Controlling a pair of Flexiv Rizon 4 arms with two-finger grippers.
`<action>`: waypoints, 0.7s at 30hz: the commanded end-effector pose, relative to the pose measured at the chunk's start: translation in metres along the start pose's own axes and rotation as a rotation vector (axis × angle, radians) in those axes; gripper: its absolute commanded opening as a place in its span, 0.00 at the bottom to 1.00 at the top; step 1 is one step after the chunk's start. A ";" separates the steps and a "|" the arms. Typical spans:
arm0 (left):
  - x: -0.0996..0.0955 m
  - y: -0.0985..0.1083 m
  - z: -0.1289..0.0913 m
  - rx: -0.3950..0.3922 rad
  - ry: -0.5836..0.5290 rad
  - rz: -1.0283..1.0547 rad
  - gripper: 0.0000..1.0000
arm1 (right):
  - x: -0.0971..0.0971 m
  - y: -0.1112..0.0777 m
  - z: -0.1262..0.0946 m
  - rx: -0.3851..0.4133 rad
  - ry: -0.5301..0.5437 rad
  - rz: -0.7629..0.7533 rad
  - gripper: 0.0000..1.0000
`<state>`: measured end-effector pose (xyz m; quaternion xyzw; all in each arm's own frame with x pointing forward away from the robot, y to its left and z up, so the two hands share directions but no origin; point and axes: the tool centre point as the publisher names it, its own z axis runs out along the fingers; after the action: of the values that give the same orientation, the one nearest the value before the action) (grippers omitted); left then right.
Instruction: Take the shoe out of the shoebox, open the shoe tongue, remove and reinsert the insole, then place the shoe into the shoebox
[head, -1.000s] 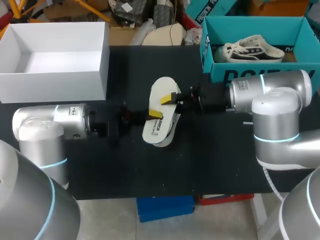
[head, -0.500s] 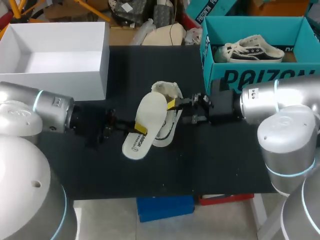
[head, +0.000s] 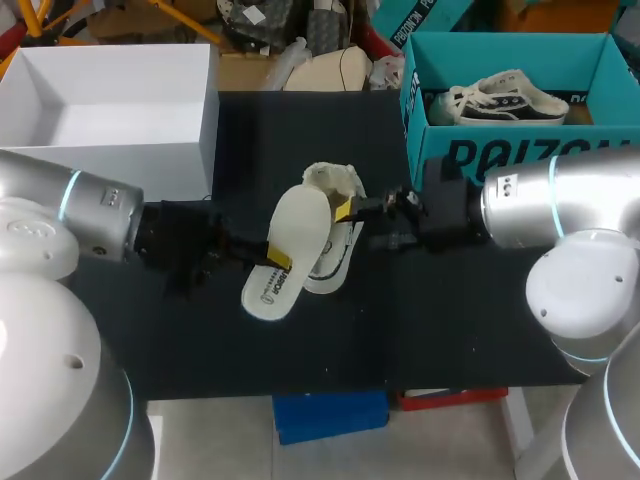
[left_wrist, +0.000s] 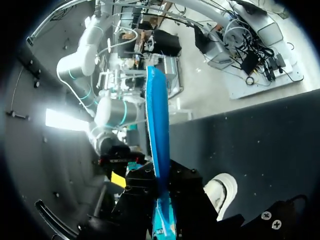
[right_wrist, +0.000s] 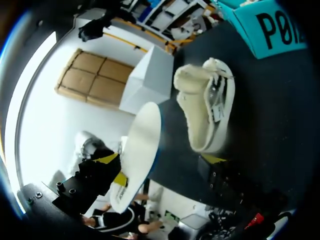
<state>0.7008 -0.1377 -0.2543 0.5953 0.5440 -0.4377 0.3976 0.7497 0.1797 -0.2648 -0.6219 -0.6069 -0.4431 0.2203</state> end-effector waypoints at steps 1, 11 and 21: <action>-0.002 -0.011 -0.005 0.078 -0.017 -0.096 0.00 | -0.010 -0.004 -0.010 0.003 -0.068 -0.013 1.00; -0.004 -0.030 0.004 0.185 -0.002 -0.213 0.00 | -0.036 -0.026 -0.050 -0.017 -0.128 -0.052 1.00; 0.000 -0.038 0.007 0.227 0.177 -0.254 0.00 | -0.037 -0.043 -0.073 0.013 -0.136 -0.120 1.00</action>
<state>0.6615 -0.1391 -0.2614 0.5854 0.5867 -0.5051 0.2409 0.7018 0.1258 -0.2822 -0.6145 -0.6590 -0.4068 0.1502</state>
